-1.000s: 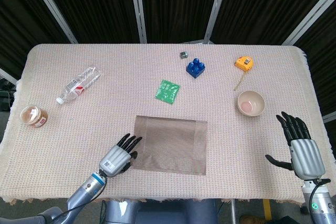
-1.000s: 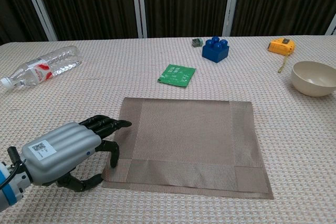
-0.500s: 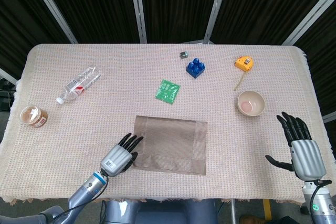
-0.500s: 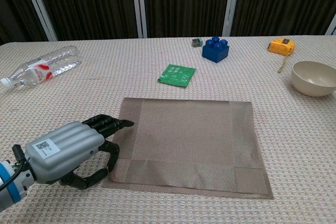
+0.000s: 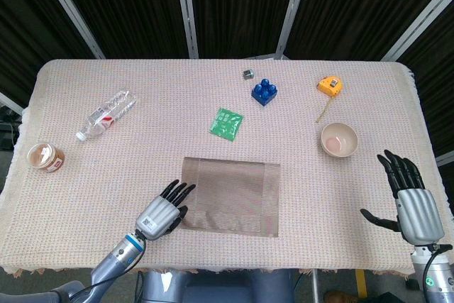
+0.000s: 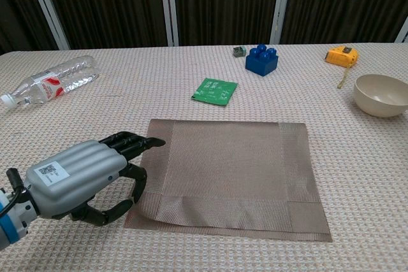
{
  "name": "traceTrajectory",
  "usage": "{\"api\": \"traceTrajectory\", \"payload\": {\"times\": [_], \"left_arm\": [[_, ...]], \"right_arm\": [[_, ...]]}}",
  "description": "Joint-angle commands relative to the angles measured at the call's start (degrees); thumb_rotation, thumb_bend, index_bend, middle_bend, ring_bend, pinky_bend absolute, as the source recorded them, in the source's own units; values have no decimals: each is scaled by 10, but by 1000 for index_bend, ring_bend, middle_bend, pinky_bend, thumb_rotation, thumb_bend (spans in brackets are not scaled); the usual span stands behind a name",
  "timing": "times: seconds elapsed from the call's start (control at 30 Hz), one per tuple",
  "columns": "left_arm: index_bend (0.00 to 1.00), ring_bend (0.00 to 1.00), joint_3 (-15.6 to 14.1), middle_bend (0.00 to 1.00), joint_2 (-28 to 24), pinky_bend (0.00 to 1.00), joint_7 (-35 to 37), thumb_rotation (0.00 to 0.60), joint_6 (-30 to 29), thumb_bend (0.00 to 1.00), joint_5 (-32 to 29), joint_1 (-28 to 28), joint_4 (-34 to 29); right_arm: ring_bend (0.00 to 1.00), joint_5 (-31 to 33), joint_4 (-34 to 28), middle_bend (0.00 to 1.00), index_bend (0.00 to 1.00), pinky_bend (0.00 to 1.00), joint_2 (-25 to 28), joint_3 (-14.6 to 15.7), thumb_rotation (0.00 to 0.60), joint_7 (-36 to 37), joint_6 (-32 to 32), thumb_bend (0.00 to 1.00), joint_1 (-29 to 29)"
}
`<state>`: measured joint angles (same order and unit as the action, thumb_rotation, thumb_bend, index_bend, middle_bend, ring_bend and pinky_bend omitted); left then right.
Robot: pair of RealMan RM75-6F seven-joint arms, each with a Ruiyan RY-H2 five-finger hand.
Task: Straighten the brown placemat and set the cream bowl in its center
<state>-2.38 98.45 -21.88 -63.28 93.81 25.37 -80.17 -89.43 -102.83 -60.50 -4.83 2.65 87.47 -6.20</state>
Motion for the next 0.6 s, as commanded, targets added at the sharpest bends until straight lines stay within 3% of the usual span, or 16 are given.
{"api": "traceTrajectory", "payload": {"times": [0.03,0.27,0.37,0.47,0.6], "left_arm": [[757,0,1,0,-30,0,-24,600,-4,500,-9,-3,-45],[780,0,1,0,-93,0,-50,600,-13,500,-24,-9,-128],[785,0,15,0,-112,0,-55,600,-20,500,-29,-6,-155],[787,0,55,0,-125,0,-63,600,-23,499,-47,8,-180],[792,0,135,0,-128,0,-62,600,11,500,-113,52,-194]], "right_arm": [[0,-2,-2,0,0,0,2,-1,600,3,3,0,2],[0,-6,-3,0,0,0,4,1,600,5,5,0,3],[0,-8,-3,0,0,0,4,1,600,2,5,0,3],[0,-9,-3,0,0,0,1,2,600,-4,2,0,2],[0,2,-1,0,0,0,-5,1,600,-12,-8,0,-2]]}}
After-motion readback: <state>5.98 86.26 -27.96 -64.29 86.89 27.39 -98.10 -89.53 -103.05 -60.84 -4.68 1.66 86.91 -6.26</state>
